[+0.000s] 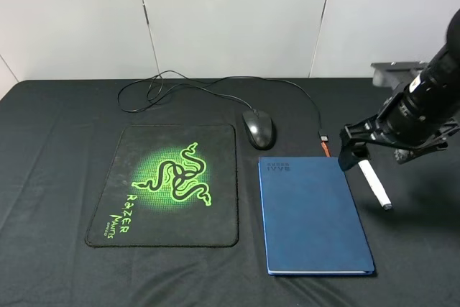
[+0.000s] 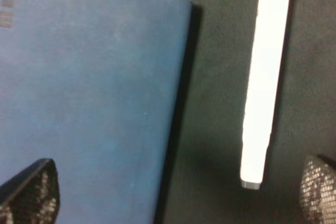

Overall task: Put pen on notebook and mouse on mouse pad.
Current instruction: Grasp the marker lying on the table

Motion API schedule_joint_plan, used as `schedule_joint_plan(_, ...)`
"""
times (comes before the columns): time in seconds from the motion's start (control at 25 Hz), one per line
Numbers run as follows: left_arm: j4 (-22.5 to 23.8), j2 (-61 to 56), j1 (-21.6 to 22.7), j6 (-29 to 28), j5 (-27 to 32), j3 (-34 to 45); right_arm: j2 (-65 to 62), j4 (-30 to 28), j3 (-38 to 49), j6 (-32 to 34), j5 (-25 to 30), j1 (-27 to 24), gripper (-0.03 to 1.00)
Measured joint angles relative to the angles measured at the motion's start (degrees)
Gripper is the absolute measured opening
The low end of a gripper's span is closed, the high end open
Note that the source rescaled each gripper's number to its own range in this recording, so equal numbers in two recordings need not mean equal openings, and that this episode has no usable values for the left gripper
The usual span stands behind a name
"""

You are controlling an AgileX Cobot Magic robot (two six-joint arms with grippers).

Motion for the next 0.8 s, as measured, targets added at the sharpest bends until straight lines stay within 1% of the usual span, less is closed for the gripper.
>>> schedule_joint_plan(0.24,0.0,0.0,0.0,0.0,0.0,0.0,5.66,-1.06,-0.04,0.0,-3.11,0.0,1.0)
schedule_joint_plan(0.4,0.0,0.0,0.0,0.0,0.0,0.0,8.47,-2.21,-0.21,0.0,-3.83,0.0,1.0)
schedule_joint_plan(0.6,0.0,0.0,0.0,0.0,0.0,0.0,8.84,-3.98,-1.59,0.0,-4.71,0.0,1.0)
schedule_joint_plan(0.8,0.0,0.0,0.0,0.0,0.0,0.0,8.84,-6.35,-1.59,0.0,-7.23,0.0,1.0)
